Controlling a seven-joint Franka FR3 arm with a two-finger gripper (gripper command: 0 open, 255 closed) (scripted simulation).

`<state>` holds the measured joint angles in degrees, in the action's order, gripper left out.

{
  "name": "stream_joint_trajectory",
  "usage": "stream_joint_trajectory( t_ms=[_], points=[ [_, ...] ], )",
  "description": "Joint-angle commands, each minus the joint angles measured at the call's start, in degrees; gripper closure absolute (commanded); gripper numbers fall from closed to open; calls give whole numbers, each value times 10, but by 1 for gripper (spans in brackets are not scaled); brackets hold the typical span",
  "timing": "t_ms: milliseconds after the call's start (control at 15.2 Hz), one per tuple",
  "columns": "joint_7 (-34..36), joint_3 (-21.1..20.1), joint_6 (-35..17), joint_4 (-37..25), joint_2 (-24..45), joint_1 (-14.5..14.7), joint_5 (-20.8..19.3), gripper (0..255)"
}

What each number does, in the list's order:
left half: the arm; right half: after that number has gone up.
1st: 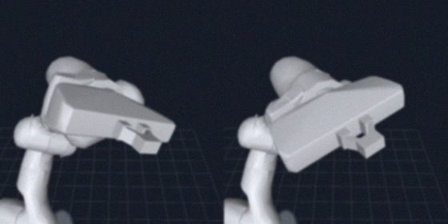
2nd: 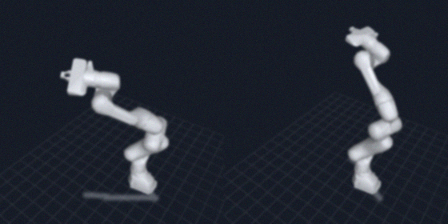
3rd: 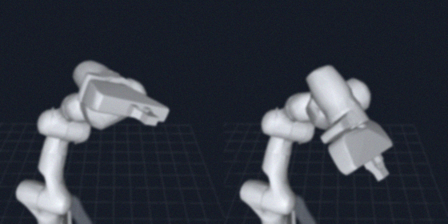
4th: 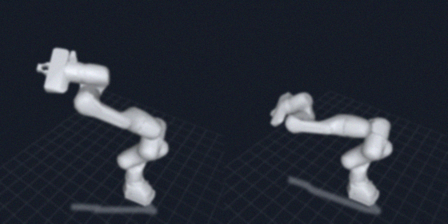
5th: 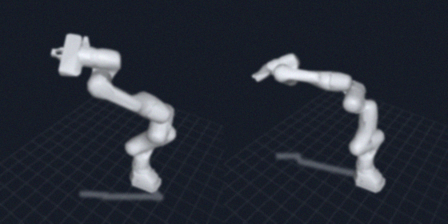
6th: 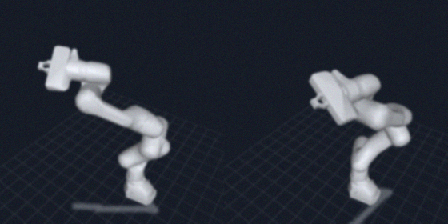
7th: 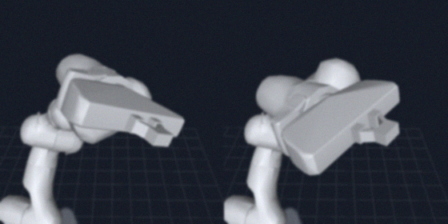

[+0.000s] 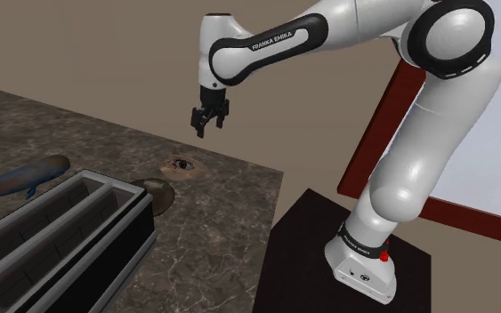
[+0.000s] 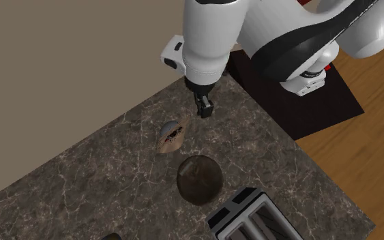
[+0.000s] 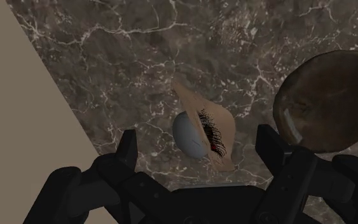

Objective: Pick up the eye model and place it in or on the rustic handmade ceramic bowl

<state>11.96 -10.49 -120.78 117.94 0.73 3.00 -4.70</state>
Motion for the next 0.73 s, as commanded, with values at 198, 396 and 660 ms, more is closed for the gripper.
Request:
stream_joint_trajectory(
  t_ms=[198,396,660],
  points=[
    [20,-5,-23,-82,112,13,-47,0],
    [31,-4,-28,-140,180,27,-74,0],
    [40,2,-24,-229,272,49,-106,0]
  ],
)
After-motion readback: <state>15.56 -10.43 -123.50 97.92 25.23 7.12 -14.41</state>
